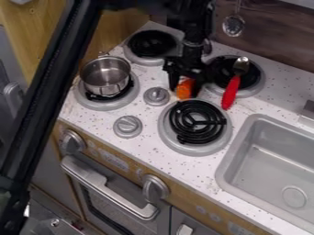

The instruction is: Moved the orange item to the bottom right burner

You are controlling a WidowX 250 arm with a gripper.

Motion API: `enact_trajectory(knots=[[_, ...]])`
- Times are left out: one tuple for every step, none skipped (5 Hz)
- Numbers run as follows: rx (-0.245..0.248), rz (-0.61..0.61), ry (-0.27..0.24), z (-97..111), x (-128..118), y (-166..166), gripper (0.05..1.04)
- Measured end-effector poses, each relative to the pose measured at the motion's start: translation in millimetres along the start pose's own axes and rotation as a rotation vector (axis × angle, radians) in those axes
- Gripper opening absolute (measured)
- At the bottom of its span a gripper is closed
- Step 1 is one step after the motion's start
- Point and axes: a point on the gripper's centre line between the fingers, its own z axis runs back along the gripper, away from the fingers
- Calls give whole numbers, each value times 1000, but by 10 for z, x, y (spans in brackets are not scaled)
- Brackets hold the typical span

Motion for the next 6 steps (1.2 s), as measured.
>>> enact_trajectory(knots=[[6,-21,3,29,-1,-53,575],[20,-40,-5,9,-17,-66,575],[29,-64,-78,366,-133,-163,575],[20,-95,-106,533,-407,-376,575],[16,-95,-27,375,-764,-475,575],[-3,-94,33,249,-986,-563,575]])
